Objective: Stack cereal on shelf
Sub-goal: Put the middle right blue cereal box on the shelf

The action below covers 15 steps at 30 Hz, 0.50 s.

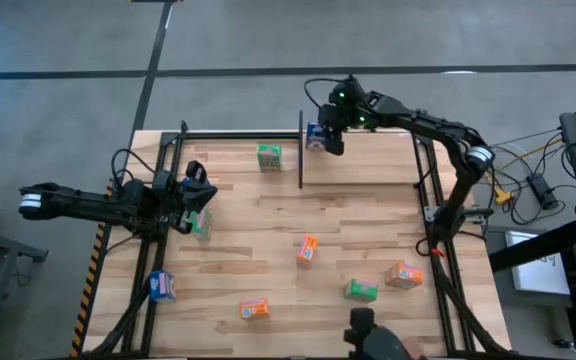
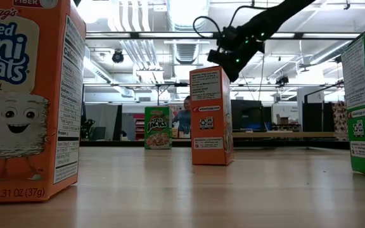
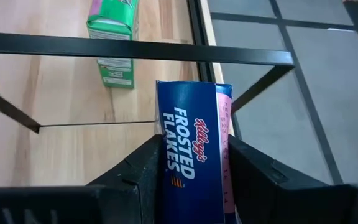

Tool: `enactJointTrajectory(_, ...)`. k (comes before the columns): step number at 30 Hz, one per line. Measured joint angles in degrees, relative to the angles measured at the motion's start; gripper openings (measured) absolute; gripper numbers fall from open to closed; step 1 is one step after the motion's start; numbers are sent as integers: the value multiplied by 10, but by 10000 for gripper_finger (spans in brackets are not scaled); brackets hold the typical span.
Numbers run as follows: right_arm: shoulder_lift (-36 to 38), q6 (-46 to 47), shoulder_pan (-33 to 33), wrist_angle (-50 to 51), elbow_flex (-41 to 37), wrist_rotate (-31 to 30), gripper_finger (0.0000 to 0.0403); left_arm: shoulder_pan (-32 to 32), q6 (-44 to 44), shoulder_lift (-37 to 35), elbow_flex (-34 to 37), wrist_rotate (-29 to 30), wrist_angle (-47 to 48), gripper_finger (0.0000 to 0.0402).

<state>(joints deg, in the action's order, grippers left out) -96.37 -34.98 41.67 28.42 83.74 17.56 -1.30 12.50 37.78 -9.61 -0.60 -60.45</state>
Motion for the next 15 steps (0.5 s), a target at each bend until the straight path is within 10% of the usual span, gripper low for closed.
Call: enactJointTrajectory(15, -31, 5, 1, 2, 32, 4, 193, 0, 0, 0, 0, 0, 0, 0)
